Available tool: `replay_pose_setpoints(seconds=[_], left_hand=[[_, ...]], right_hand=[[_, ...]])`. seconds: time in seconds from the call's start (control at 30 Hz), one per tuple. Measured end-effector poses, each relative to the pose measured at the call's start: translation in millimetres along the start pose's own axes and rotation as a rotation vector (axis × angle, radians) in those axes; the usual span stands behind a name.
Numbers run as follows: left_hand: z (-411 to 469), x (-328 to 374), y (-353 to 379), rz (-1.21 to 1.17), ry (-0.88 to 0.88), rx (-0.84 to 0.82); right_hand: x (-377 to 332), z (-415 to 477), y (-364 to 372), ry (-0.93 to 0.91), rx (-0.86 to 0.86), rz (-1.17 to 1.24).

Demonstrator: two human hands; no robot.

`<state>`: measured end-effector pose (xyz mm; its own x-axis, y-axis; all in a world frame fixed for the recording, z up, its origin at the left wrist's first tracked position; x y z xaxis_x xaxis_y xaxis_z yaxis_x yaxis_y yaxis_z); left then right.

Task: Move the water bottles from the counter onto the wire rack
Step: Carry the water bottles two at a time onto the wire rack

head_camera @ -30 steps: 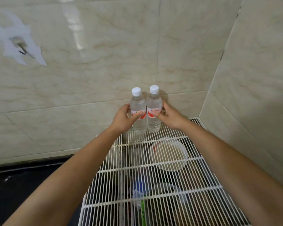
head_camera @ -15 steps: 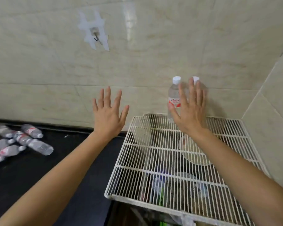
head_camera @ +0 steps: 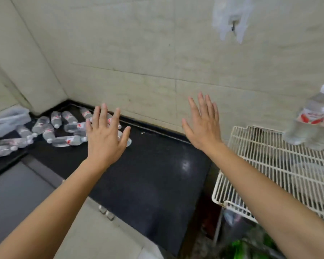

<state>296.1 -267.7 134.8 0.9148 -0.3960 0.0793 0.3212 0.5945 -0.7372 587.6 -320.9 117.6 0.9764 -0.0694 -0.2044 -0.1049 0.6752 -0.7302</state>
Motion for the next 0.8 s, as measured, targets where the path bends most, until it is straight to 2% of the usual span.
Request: replay_pose_setpoints(seconds=[0.2, 0.37, 0.5, 0.8], left_hand=[[-14, -173, -4, 0.054, -0.053, -0.030], [-12, -262, 13, 0.041, -0.076, -0.087], [-6, -300, 49, 0.049, -0.048, -0.180], [38, -368, 158, 0.058, -0.036, -0.346]], right_hand=[[-171, 17, 99, -0.025, -0.079, 0.072], [-279, 19, 162, -0.045, -0.180, 0.145], [-308, 23, 203, -0.093, -0.244, 0.117], [-310, 76, 317, -0.042, -0.301, 0.119]])
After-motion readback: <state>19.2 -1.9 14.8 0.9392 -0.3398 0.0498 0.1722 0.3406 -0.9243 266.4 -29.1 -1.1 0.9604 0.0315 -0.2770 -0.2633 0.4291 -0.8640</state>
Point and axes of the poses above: each hand's wrist, its own z-axis towards the middle knuckle, its own y-axis out of the palm, x = y × z, the point moved 6 cm from there along z, towards the middle knuckle, and after that the axes turned 8 degrees about x, right-handed, at the moved point
